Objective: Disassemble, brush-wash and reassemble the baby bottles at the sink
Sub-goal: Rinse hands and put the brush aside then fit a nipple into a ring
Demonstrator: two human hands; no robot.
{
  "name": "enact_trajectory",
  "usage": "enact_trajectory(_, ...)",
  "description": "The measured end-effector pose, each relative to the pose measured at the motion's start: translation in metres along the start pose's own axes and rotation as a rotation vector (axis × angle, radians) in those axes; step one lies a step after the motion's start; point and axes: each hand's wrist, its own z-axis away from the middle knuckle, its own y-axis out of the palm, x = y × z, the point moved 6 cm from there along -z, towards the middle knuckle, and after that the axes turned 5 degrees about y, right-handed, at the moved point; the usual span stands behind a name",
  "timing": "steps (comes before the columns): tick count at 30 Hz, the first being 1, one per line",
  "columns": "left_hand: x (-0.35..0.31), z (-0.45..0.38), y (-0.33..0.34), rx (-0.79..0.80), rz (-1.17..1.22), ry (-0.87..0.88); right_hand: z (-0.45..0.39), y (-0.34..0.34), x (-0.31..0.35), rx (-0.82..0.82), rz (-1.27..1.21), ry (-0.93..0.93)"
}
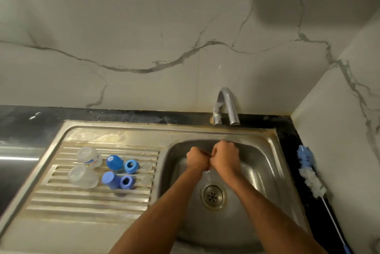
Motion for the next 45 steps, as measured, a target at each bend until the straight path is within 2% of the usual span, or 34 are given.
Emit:
enact_trajectory(3, -0.003, 0.016, -0.02, -0.086, -0.169, 0.109, 0.015, 0.002, 0.002, 0.013, -0.043, -0.027)
enact_trajectory(8, -0.006, 0.042, -0.039, -0.16, -0.266, 0.256, 0.036, 0.011, 0.011, 0.03, -0.008, -0.13)
enact_trajectory(12, -0.003, 0.059, -0.053, -0.196, -0.343, 0.367, 0.051, 0.011, 0.023, -0.055, -0.082, -0.248)
enact_trajectory(14, 0.004, 0.064, -0.06, -0.208, -0.395, 0.398, 0.056, 0.024, 0.02, -0.017, -0.106, -0.236)
enact_trajectory(17, 0.018, 0.066, -0.071, -0.221, -0.469, 0.418, 0.064, 0.052, 0.013, 0.089, 0.034, -0.177)
enact_trajectory(21, 0.035, 0.061, -0.095, -0.23, -0.548, 0.426, 0.066, 0.061, 0.036, 0.053, 0.02, -0.18)
enact_trajectory(25, 0.049, 0.052, -0.129, -0.225, -0.597, 0.423, 0.071, 0.066, 0.073, 0.057, 0.049, -0.186)
enact_trajectory(34, 0.062, 0.02, -0.202, -0.182, -0.734, 0.458, 0.066, 0.103, 0.147, 0.033, -0.07, -0.258)
enact_trajectory(39, 0.068, 0.001, -0.211, -0.095, -0.871, 0.494, 0.07, 0.121, 0.177, 0.094, -0.068, -0.293)
enact_trajectory(45, 0.077, -0.011, -0.204, -0.003, -0.922, 0.537, 0.072, 0.129, 0.193, 0.109, -0.048, -0.299)
